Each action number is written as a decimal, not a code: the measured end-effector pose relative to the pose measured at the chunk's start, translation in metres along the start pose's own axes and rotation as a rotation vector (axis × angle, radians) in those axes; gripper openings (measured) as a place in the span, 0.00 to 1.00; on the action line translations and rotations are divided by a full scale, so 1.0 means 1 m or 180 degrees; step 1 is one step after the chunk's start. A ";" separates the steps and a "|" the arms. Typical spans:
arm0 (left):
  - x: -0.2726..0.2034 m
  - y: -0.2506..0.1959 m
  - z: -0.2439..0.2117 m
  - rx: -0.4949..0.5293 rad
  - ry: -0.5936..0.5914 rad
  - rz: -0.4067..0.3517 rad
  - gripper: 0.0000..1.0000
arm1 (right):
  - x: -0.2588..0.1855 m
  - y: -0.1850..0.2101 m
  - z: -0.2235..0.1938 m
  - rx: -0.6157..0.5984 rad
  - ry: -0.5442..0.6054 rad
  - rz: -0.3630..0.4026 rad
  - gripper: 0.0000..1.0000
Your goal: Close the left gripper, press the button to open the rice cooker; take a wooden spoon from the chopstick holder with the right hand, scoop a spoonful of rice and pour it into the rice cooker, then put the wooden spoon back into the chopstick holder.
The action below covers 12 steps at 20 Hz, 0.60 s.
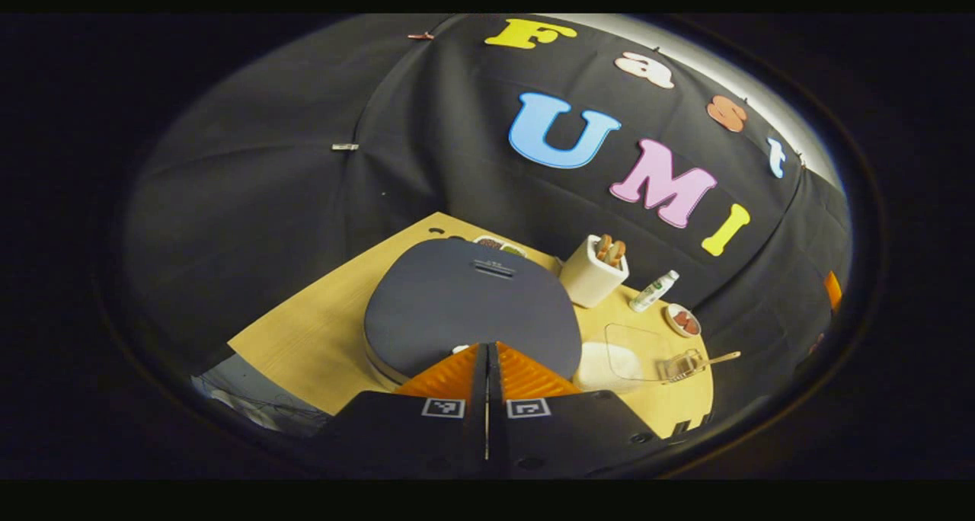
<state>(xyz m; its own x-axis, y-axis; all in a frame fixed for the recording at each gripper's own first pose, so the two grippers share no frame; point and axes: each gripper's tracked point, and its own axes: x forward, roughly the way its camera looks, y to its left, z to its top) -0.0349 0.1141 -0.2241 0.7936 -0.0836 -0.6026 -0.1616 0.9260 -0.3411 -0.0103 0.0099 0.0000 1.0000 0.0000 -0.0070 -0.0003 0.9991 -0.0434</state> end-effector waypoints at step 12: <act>0.026 -0.001 -0.009 0.0258 0.0254 0.0075 0.04 | 0.002 -0.005 -0.004 -0.0027 0.0043 -0.0058 0.97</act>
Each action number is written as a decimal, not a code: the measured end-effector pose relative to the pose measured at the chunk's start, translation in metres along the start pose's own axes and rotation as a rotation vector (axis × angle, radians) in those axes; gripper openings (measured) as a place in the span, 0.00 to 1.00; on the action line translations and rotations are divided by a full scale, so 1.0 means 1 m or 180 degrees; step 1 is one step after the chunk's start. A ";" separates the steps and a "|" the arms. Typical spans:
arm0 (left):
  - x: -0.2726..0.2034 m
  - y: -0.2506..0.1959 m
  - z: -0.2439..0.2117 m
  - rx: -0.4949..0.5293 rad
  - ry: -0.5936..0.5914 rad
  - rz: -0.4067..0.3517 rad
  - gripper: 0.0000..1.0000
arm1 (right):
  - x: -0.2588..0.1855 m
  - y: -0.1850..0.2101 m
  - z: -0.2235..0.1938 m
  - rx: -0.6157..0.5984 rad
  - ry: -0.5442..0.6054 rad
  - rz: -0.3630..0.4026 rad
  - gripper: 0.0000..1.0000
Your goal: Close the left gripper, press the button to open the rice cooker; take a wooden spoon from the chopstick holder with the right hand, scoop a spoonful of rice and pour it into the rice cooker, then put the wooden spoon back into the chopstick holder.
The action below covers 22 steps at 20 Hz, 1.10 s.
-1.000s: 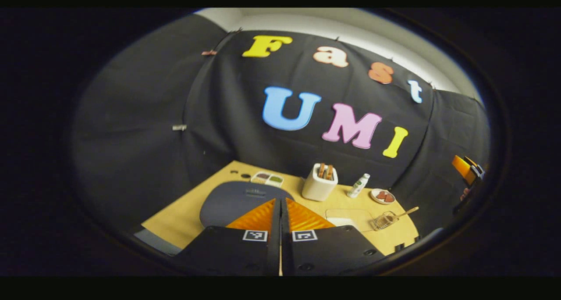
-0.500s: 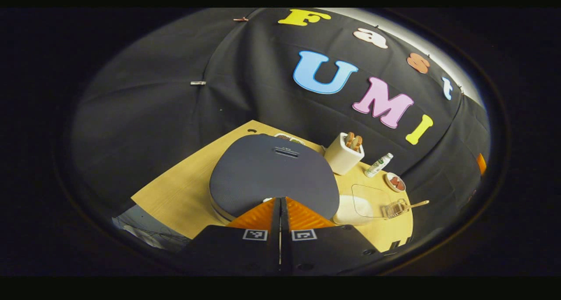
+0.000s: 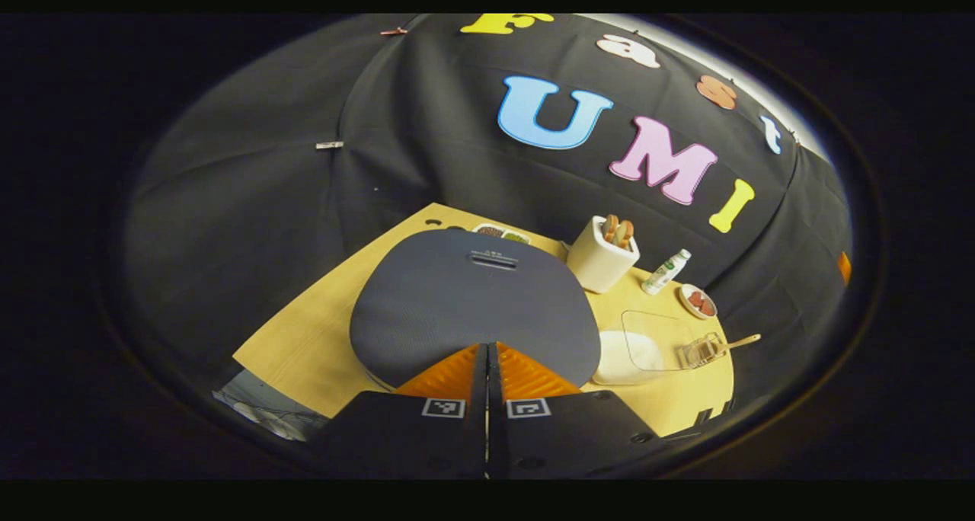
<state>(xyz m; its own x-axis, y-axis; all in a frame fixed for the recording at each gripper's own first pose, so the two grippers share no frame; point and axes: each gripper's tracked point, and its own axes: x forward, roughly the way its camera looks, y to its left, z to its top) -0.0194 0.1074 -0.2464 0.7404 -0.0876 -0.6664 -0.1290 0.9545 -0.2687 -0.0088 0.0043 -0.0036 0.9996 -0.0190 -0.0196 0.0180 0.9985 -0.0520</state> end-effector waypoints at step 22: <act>-0.025 -0.013 0.045 0.0438 -0.0267 0.0043 0.07 | 0.002 0.005 -0.003 -0.0055 0.0025 0.0029 0.97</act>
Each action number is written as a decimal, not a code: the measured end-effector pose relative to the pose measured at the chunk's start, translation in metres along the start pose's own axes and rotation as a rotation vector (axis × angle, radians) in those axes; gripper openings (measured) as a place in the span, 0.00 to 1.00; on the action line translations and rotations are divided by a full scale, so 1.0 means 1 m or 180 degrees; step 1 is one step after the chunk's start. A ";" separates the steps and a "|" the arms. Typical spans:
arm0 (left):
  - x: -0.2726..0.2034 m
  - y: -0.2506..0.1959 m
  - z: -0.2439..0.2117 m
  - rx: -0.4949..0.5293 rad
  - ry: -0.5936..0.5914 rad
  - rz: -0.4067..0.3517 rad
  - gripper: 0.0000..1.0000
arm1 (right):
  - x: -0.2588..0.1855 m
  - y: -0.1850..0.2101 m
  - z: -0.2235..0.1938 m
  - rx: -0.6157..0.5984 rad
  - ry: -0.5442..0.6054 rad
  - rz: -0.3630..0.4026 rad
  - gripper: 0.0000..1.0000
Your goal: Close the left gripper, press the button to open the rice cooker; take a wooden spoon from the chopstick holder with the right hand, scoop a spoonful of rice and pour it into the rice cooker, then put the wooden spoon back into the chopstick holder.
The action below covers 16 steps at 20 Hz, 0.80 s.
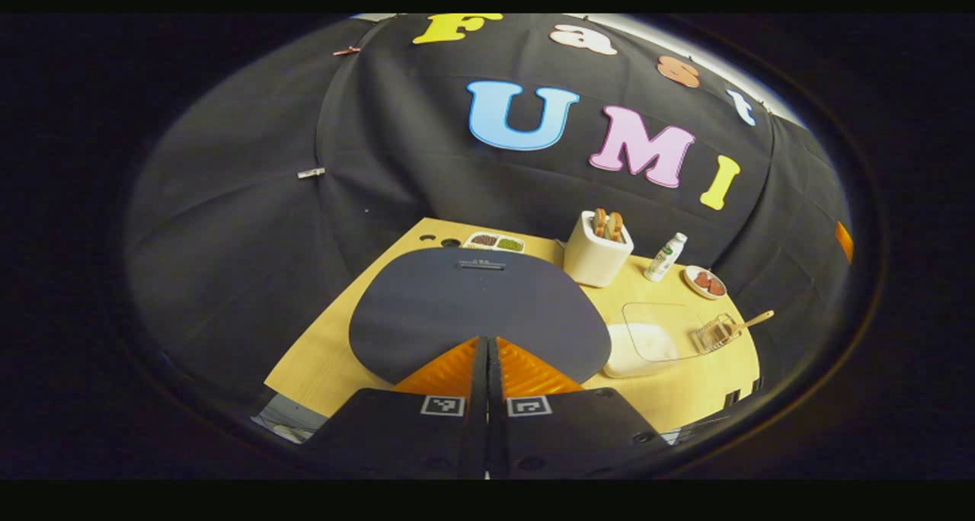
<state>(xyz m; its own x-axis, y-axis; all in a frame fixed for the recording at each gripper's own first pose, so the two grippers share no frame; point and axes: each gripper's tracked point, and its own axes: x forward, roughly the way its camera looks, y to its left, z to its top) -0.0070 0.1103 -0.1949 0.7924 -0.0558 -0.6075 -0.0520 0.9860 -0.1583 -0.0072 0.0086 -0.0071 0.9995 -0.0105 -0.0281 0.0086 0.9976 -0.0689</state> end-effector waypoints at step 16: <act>0.010 -0.006 0.129 0.0281 -0.1092 0.0143 0.08 | 0.005 -0.010 -0.011 -0.0007 0.0086 -0.0051 0.97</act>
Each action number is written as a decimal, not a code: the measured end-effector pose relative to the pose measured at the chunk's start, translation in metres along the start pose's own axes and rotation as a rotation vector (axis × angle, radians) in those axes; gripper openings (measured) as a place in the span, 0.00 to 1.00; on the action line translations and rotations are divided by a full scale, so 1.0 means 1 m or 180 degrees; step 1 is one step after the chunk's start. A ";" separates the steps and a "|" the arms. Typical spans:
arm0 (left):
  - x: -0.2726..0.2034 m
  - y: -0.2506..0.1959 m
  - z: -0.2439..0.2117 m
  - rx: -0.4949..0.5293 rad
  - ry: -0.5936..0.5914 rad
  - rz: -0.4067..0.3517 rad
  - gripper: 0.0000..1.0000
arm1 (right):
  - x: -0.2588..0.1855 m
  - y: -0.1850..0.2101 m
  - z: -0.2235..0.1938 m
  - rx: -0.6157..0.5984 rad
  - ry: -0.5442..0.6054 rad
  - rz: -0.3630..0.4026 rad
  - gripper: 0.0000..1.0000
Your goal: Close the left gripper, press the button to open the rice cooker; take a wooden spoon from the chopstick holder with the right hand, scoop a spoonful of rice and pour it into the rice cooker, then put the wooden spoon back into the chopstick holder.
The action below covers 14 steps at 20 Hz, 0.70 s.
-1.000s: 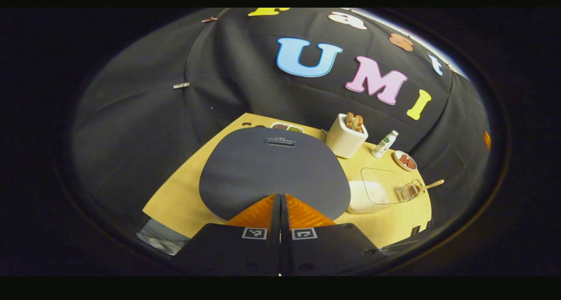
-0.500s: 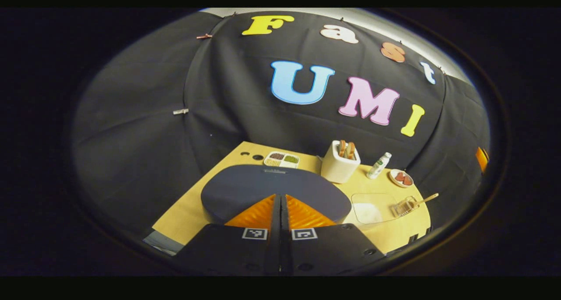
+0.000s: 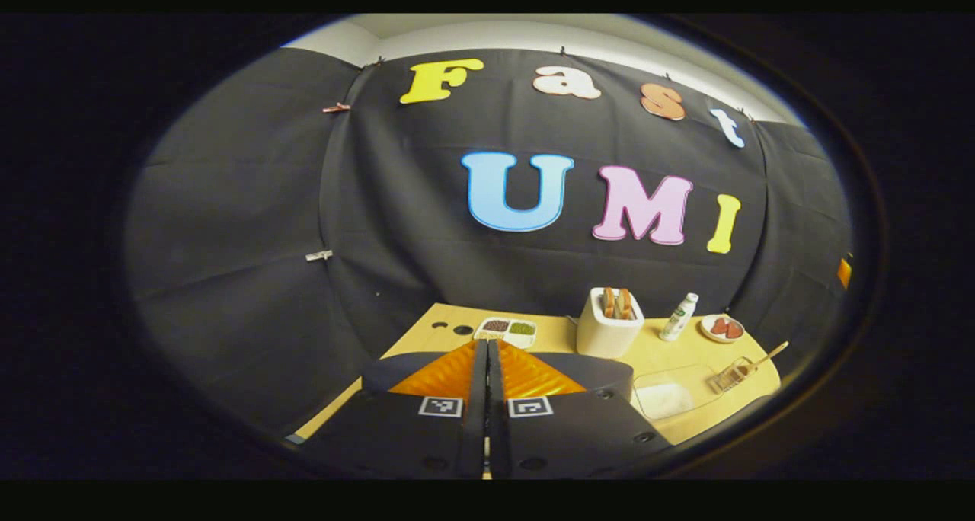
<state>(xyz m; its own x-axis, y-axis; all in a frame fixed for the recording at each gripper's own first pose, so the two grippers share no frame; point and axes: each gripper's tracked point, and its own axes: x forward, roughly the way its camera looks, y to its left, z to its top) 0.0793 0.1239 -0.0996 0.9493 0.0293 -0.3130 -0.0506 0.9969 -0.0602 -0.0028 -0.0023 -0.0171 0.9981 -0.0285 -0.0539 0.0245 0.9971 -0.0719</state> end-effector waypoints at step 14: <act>-0.031 -0.024 0.030 -0.0073 -0.0450 0.0082 0.95 | 0.007 -0.044 -0.063 0.0210 0.0423 0.0131 0.98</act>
<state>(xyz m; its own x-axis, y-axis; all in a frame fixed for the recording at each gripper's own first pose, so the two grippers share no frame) 0.0605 0.1014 -0.0601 0.9817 0.0664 -0.1783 -0.0810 0.9938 -0.0760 -0.0006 -0.0512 -0.0772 0.9823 0.0077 -0.1873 -0.0082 1.0000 -0.0014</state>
